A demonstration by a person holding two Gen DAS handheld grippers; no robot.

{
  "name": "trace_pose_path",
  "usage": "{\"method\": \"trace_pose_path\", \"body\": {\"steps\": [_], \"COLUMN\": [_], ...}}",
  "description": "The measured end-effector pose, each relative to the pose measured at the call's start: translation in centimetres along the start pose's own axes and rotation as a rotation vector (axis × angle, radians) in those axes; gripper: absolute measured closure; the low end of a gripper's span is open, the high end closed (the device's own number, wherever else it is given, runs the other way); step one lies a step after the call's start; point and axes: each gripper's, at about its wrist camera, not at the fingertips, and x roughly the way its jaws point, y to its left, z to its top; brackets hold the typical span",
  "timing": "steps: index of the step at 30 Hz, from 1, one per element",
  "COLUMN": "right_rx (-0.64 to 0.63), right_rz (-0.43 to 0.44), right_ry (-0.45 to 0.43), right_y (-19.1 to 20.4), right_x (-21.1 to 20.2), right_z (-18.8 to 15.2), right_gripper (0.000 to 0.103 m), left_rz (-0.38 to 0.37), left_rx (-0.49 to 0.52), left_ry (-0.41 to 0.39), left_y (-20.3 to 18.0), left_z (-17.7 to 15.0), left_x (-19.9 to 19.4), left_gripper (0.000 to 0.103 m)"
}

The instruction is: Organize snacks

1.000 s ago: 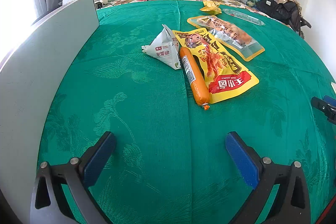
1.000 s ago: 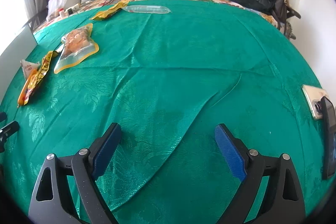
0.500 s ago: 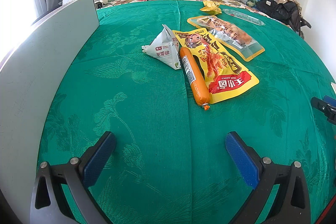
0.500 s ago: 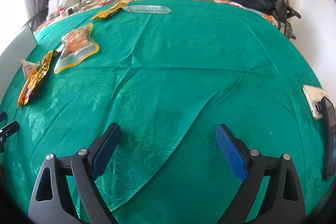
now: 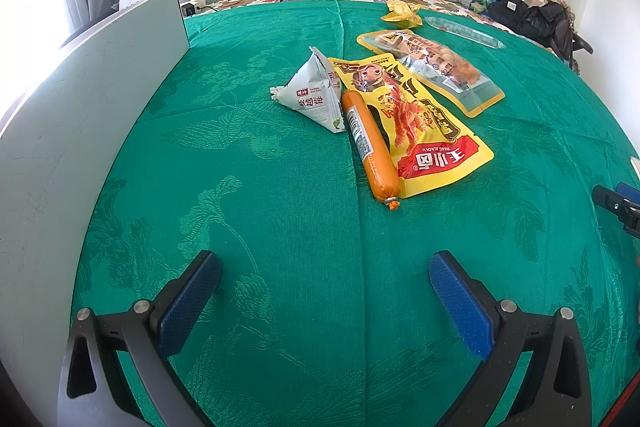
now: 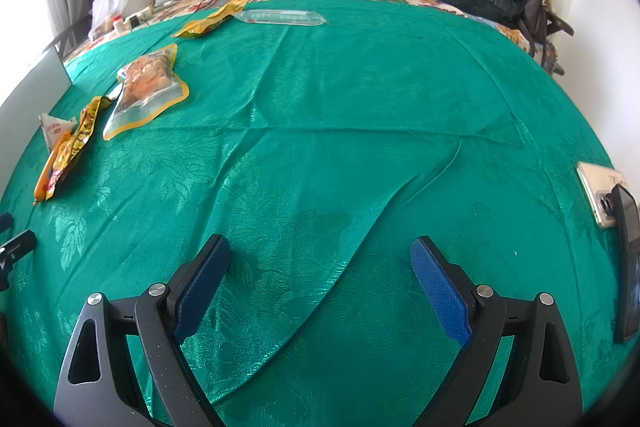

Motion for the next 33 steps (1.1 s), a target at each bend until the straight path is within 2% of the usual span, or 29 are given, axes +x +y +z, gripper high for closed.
{"method": "trace_pose_path", "body": {"steps": [4, 8, 11, 14, 16, 19, 20, 21, 22, 23, 24, 27, 33], "right_rx": [0.000, 0.000, 0.000, 0.000, 0.000, 0.000, 0.000, 0.000, 0.000, 0.000, 0.000, 0.000, 0.000], "right_rz": [0.000, 0.000, 0.000, 0.000, 0.000, 0.000, 0.000, 0.000, 0.001, 0.001, 0.001, 0.001, 0.001], "right_ry": [0.000, 0.000, 0.000, 0.000, 0.000, 0.000, 0.000, 0.000, 0.000, 0.000, 0.000, 0.000, 0.000], "right_y": [0.0, 0.0, 0.0, 0.0, 0.0, 0.0, 0.0, 0.0, 0.0, 0.0, 0.0, 0.0, 0.0], "right_x": [0.0, 0.0, 0.0, 0.0, 0.0, 0.0, 0.0, 0.0, 0.0, 0.0, 0.0, 0.0, 0.0], "right_z": [0.0, 0.0, 0.0, 0.0, 0.0, 0.0, 0.0, 0.0, 0.0, 0.0, 0.0, 0.0, 0.0], "right_gripper": [0.009, 0.009, 0.009, 0.009, 0.009, 0.009, 0.009, 0.009, 0.009, 0.009, 0.009, 0.009, 0.009], "left_rz": [-0.017, -0.094, -0.128, -0.105, -0.106, -0.074, -0.080, -0.067, -0.047, -0.047, -0.041, -0.050, -0.081], "left_rx": [0.002, -0.050, -0.080, -0.043, -0.035, -0.016, -0.020, -0.026, -0.027, -0.024, -0.008, 0.046, 0.024], "left_ry": [0.018, 0.056, 0.061, 0.062, 0.094, 0.147, 0.124, 0.117, 0.136, 0.163, 0.144, 0.157, 0.192], "left_y": [0.2, 1.3, 1.6, 0.4, -0.4, -1.6, -1.7, -1.8, -1.8, -1.9, -2.0, -2.1, 0.1], "left_z": [0.2, 0.7, 2.2, 4.5, 6.0, 7.5, 7.7, 8.0, 8.0, 7.9, 7.6, 5.7, 0.6], "left_x": [0.1, -0.4, -0.8, -0.6, 0.4, 2.5, 2.6, 2.7, 3.1, 3.4, 3.2, 2.2, -2.1], "left_gripper": [0.000, 0.000, 0.009, 0.023, 0.035, 0.045, 0.047, 0.058, 0.081, 0.086, 0.087, 0.087, 0.087]}}
